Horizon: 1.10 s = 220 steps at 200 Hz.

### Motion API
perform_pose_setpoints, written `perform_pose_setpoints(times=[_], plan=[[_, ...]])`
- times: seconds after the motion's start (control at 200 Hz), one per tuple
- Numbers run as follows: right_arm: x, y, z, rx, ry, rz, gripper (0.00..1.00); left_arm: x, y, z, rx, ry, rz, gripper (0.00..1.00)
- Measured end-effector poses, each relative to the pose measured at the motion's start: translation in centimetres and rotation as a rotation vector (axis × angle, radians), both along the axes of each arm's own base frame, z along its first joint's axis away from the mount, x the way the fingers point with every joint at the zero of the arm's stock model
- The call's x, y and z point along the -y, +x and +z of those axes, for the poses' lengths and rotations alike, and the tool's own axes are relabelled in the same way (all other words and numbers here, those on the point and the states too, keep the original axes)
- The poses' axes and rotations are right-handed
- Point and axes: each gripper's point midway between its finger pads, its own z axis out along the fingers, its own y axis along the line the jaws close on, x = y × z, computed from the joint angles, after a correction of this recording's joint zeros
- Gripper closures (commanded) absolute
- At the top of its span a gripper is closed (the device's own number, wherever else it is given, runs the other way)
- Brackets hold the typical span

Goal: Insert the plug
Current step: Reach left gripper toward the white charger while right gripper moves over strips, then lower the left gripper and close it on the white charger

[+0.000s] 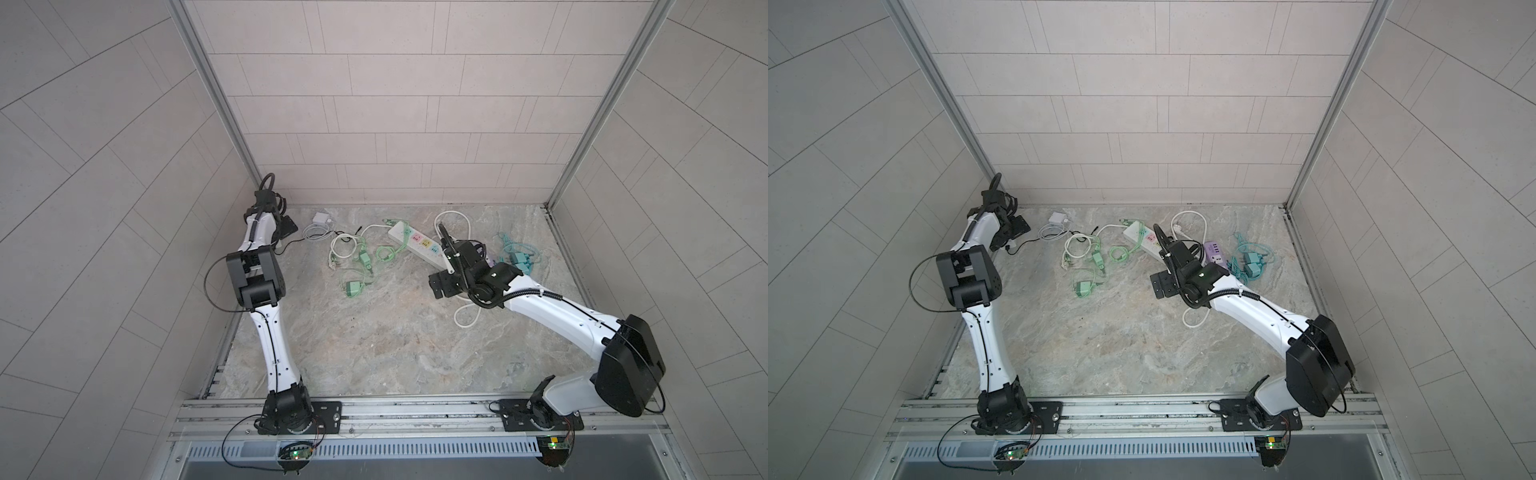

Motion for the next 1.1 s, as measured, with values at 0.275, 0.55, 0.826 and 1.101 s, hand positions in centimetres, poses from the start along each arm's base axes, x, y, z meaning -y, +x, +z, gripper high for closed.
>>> perform_pose_setpoints(times=[0.275, 0.55, 0.826, 1.101], plan=[[1.3, -1.1, 0.7, 0.012, -0.024, -0.007, 0.01, -1.3, -0.5, -0.7, -0.009, -0.016, 0.005, 0.00], [1.4, -1.2, 0.6, 0.007, -0.028, -0.008, 0.03, -1.6, -0.3, -1.4, -0.001, -0.041, 0.004, 0.00], [1.3, -1.2, 0.2, -0.003, -0.033, -0.005, 0.05, -1.4, 0.0, -2.9, -0.010, -0.069, 0.008, 0.07], [1.4, -1.2, 0.0, -0.005, -0.035, -0.006, 0.06, -1.4, 0.2, -2.9, -0.003, -0.076, 0.013, 0.19]])
